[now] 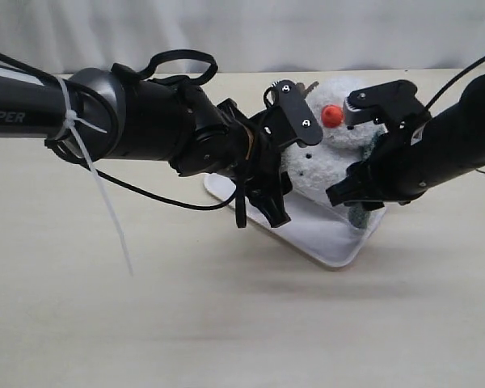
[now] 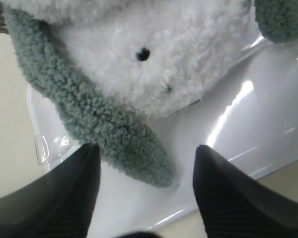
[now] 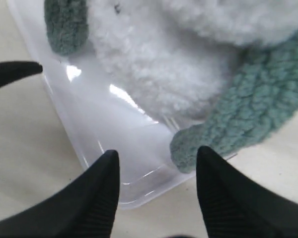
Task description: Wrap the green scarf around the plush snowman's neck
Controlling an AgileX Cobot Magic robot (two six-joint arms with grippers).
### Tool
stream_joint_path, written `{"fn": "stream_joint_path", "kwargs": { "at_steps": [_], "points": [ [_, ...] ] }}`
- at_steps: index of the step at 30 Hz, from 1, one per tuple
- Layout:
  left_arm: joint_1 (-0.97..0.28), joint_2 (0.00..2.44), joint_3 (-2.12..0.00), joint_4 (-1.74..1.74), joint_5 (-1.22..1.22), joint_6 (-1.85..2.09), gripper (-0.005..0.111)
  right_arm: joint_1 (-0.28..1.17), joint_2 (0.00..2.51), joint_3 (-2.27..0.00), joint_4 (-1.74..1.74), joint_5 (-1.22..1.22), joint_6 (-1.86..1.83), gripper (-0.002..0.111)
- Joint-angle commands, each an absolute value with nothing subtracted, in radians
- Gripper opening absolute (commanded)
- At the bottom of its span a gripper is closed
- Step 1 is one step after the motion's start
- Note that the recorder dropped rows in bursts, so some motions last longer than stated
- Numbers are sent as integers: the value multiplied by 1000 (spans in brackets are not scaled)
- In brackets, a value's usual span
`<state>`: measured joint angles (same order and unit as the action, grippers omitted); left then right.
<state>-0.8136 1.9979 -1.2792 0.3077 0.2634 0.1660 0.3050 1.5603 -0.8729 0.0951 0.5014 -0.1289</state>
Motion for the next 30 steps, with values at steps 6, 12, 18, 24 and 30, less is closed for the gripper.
{"fn": "stream_joint_path", "kwargs": {
  "at_steps": [6,12,18,24,30],
  "points": [
    [-813,2026,-1280,298,243,160,54,234,1581,-881,-75,494,108,47],
    [-813,2050,-1280,298,195,151,54,234,1665,-881,-27,450,53,47],
    [-801,2050,-1280,294,178,129,53,236,1706,-881,-23,418,53,43],
    [-791,2106,-1280,250,161,108,27,236,1695,-883,42,454,-43,4],
    [-791,2128,-1280,222,129,103,4,236,1694,-883,118,482,-106,4]
  ]
}}
